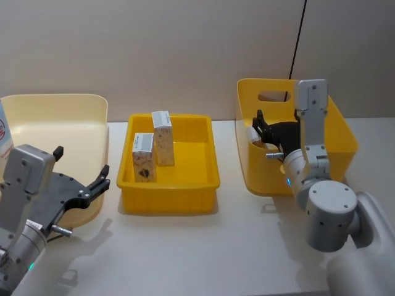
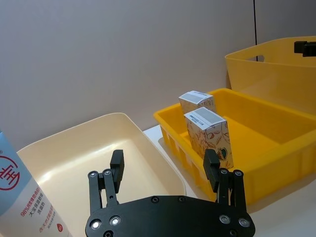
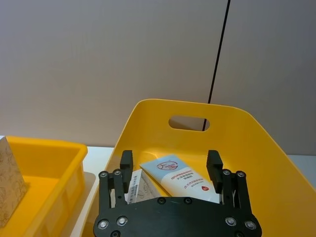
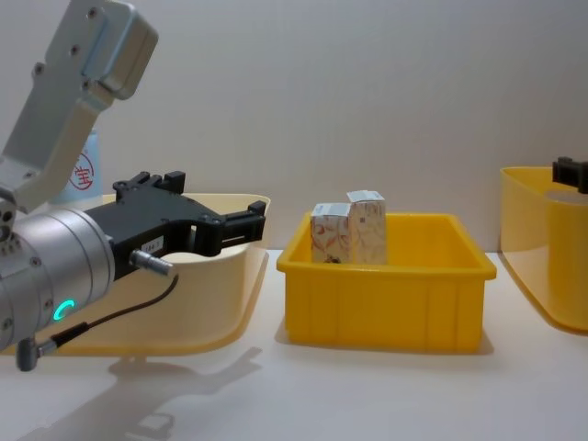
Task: Bimanual collaborative sorting of washing and personal care products
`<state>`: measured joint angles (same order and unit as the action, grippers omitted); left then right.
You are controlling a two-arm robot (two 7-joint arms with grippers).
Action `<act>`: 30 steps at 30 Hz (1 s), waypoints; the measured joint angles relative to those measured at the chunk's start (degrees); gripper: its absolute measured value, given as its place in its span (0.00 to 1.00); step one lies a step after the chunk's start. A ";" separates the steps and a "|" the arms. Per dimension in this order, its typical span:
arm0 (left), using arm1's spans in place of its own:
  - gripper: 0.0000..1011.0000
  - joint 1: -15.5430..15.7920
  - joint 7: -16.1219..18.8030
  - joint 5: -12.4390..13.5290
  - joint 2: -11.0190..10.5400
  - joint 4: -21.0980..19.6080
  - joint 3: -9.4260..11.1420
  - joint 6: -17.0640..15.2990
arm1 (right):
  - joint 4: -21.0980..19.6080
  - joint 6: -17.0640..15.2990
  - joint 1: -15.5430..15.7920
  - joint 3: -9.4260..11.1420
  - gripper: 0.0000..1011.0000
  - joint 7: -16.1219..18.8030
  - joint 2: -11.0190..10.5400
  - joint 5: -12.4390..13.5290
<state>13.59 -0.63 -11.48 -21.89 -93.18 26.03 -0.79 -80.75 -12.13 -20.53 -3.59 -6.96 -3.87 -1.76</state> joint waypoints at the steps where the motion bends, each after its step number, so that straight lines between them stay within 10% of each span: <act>1: 0.99 0.00 0.00 0.00 0.00 0.00 0.00 0.00 | 0.01 -0.02 -0.01 0.00 0.92 0.00 0.01 -0.01; 13: 0.99 0.00 0.00 0.00 0.00 0.00 0.00 0.00 | 0.10 0.41 -0.01 -0.03 0.99 0.06 0.07 -0.14; 30: 0.99 0.00 0.00 0.00 0.00 0.00 0.00 0.00 | -1.84 11.17 1.80 -0.27 0.99 5.34 -0.74 1.54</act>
<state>13.59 -0.63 -11.48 -21.90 -93.18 26.02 -0.80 -82.58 -0.96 -18.73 -3.85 -1.62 -4.61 -0.22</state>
